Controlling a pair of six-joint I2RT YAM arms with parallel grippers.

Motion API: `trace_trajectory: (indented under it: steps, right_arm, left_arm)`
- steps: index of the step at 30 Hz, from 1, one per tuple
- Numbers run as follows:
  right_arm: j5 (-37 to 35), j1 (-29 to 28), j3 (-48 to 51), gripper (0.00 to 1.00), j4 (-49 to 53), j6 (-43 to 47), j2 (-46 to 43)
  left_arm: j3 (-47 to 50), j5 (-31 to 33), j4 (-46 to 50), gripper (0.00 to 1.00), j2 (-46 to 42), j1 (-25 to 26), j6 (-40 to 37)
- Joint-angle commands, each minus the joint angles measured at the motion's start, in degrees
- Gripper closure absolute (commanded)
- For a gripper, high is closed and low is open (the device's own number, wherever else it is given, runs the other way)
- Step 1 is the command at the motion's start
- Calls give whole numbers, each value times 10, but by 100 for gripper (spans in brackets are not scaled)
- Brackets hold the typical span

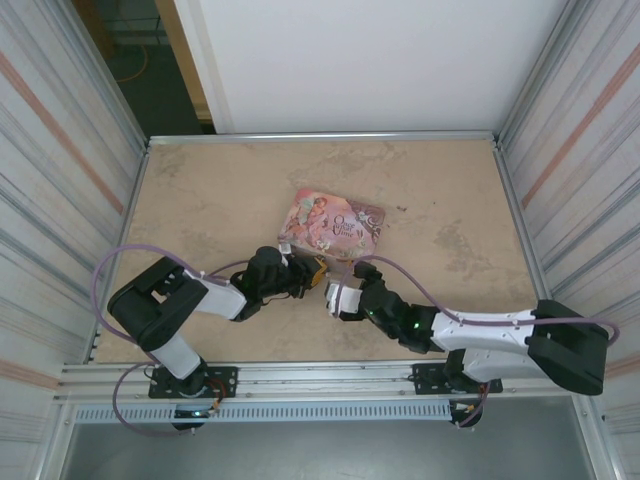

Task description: Unlock the padlock with the key

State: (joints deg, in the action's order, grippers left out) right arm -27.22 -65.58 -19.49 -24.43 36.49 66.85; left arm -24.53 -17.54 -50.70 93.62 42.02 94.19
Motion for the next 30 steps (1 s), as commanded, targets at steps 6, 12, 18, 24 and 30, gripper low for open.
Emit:
trace_trajectory:
  steps: [6, 12, 18, 24, 30]
  right_arm:
    - [-18, -12, -4, 23, -127, 43, 97]
    - [29, 15, -17, 34, -128, 35, 114]
    - [82, 44, -32, 47, -94, 24, 108]
    - [83, 51, -39, 56, -103, 22, 123]
    - [76, 51, -47, 61, -110, 14, 138]
  left_arm:
    - [-11, -14, 44, 100, -19, 1, -2]
    - [-10, -14, 49, 100, -23, 1, -4]
    - [-13, -17, 51, 100, -22, 1, -6]
    - [-15, -20, 50, 100, -19, 1, -7]
    - [-15, -21, 47, 100, -18, 1, -6]
